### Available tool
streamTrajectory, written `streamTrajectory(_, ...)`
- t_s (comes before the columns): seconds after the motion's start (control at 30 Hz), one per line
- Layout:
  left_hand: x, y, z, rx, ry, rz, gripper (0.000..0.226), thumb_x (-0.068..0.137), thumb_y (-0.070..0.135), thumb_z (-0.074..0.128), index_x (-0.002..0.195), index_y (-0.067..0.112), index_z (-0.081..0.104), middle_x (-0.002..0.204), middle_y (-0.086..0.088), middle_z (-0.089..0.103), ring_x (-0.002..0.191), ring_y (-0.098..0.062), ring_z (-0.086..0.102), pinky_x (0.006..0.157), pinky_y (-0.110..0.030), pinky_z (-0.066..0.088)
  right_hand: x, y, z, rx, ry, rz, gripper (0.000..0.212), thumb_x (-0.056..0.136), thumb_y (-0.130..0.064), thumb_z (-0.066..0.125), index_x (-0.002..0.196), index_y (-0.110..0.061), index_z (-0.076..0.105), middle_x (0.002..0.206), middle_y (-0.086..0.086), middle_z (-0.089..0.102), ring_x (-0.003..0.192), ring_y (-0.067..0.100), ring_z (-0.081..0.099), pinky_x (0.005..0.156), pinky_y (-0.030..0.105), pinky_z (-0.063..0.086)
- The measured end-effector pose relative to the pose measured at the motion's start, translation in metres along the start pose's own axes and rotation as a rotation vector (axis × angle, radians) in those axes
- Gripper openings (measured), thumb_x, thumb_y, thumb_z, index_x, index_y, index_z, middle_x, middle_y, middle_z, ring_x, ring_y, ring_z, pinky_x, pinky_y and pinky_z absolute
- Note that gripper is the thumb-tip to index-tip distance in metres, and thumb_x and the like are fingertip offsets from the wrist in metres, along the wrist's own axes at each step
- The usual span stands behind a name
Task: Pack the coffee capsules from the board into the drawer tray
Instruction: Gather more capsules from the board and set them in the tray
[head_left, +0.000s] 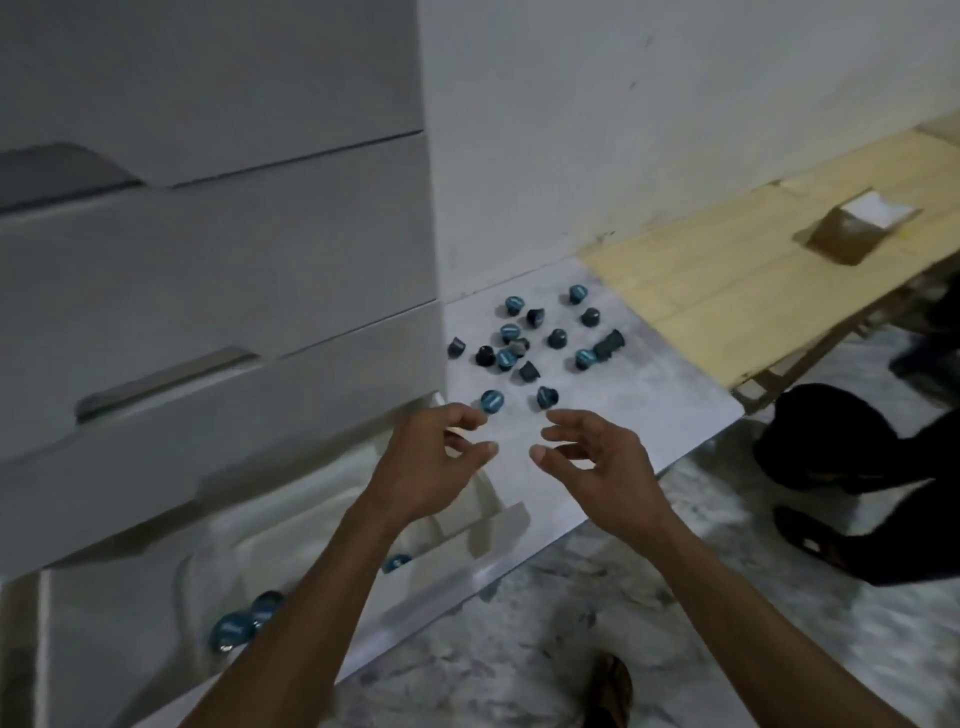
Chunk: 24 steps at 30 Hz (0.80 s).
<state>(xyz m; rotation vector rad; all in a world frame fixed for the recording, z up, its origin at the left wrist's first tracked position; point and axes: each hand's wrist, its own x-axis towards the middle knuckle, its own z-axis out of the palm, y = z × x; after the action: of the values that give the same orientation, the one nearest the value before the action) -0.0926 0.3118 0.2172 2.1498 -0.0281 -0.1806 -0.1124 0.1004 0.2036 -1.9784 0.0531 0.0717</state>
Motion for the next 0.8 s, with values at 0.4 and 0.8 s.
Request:
streamTrajectory(0.4, 0.076, 0.057, 0.171, 0.088, 0.031, -0.244, 0.032, 0.083, 0.034, 0.075, 0.112, 0.023, 0.067, 0.108, 0.008, 0.068, 0.086, -0.007, 0.067, 0.085, -0.036, 0.058, 0.087, 0.097, -0.180, -0.096, -0.040, 0.133, 0.036, 0.083, -0.034, 0.076, 0.116, -0.025, 0.066, 0.100, -0.012, 0.071, 0.083, 0.002, 0.068, 0.068, 0.018, 0.055)
streamTrajectory(0.8, 0.157, 0.020, 0.201, 0.118, 0.207, -0.524, 0.033, 0.084, 0.038, 0.071, 0.110, 0.023, 0.058, 0.099, 0.002, 0.070, 0.094, -0.018, 0.066, 0.087, -0.040, 0.055, 0.192, 0.143, -0.166, -0.106, -0.147, 0.338, 0.034, 0.087, -0.029, 0.072, 0.118, -0.022, 0.064, 0.097, -0.004, 0.072, 0.076, 0.008, 0.069, 0.055, 0.014, 0.047)
